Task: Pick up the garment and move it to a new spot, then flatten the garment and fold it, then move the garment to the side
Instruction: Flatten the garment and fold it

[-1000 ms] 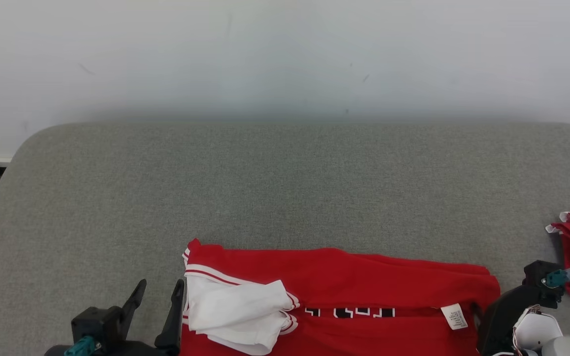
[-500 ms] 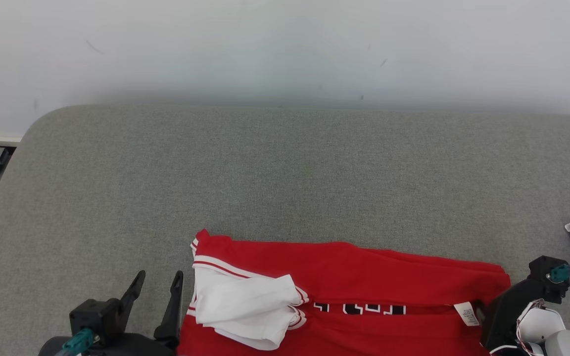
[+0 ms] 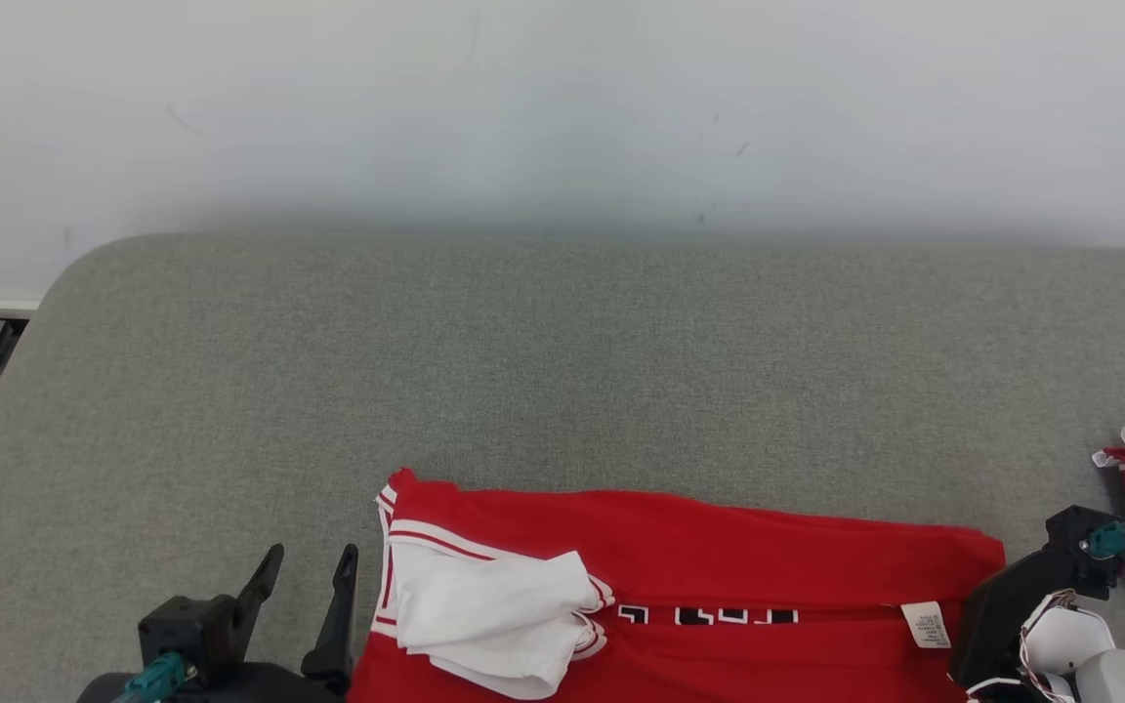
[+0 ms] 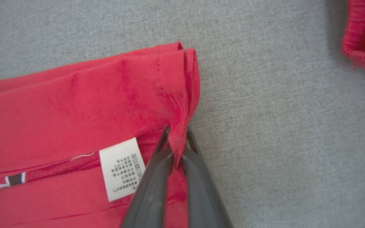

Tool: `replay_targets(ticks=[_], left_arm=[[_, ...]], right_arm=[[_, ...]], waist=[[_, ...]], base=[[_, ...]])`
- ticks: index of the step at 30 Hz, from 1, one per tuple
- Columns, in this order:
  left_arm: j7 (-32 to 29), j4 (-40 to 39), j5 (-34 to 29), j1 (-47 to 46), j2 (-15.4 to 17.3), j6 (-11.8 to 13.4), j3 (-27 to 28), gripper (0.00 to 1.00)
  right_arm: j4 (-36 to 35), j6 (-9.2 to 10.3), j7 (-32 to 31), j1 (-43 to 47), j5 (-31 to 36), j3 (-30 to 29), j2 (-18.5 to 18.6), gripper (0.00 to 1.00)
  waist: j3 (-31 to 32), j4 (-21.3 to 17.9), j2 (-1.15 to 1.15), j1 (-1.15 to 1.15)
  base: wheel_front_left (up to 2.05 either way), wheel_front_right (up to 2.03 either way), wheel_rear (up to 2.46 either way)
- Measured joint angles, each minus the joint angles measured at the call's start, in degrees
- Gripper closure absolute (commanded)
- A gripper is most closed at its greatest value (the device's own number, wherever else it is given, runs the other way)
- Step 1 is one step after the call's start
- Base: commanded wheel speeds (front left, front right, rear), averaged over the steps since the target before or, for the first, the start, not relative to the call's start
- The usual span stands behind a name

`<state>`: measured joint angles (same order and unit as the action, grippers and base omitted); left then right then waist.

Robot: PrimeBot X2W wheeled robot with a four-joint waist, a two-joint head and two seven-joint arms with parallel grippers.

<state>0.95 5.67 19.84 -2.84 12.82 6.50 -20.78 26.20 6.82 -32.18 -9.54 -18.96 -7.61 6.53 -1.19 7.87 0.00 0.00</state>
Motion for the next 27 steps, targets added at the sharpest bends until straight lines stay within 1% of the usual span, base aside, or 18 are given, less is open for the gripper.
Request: replay_targets(ticks=[4, 11, 17, 20, 23, 27], left_arm=[[0.0, 0.3, 0.0, 0.4, 0.1, 0.0, 0.1, 0.00], [0.1, 0.4, 0.1, 1.8, 0.2, 0.0, 0.2, 0.00], [0.1, 0.2, 0.1, 2.7, 0.2, 0.0, 0.1, 0.00], [0.1, 0.1, 0.1, 2.8, 0.1, 0.0, 0.1, 0.00], [0.1, 0.0, 0.1, 2.8, 0.2, 0.0, 0.1, 0.00], [0.1, -0.2, 0.1, 2.8, 0.2, 0.0, 0.0, 0.00]], right_arm=[[-1.5, 0.24, 0.5, -0.1, 0.7, -0.6, 1.6, 1.00], [-6.4, 0.25, 0.5, -0.4, 3.2, -2.6, 7.5, 1.00], [-9.1, 0.26, -0.7, 0.0, 3.9, -6.4, 11.6, 1.00], [-10.2, 0.31, -1.7, 0.6, 4.2, -8.1, 13.1, 1.00], [-11.3, 0.31, -2.2, 1.0, 4.8, -9.8, 13.4, 1.00], [-13.0, 0.32, -3.8, 1.0, 5.7, -12.7, 14.8, 1.00]], waist=[[1.0, -0.5, 0.00, 0.00], [2.7, -1.9, 0.00, 0.00], [3.7, -3.1, 0.00, 0.00], [4.0, -3.5, 0.00, 0.00], [4.0, -3.7, 0.00, -0.01], [4.1, -4.0, 0.00, -0.01]], base=[[0.00, 0.00, 0.00], [0.00, 0.00, 0.00], [0.00, 0.00, 0.00], [0.00, 0.00, 0.00], [0.00, 0.00, 0.00], [0.00, 0.00, 0.00]])
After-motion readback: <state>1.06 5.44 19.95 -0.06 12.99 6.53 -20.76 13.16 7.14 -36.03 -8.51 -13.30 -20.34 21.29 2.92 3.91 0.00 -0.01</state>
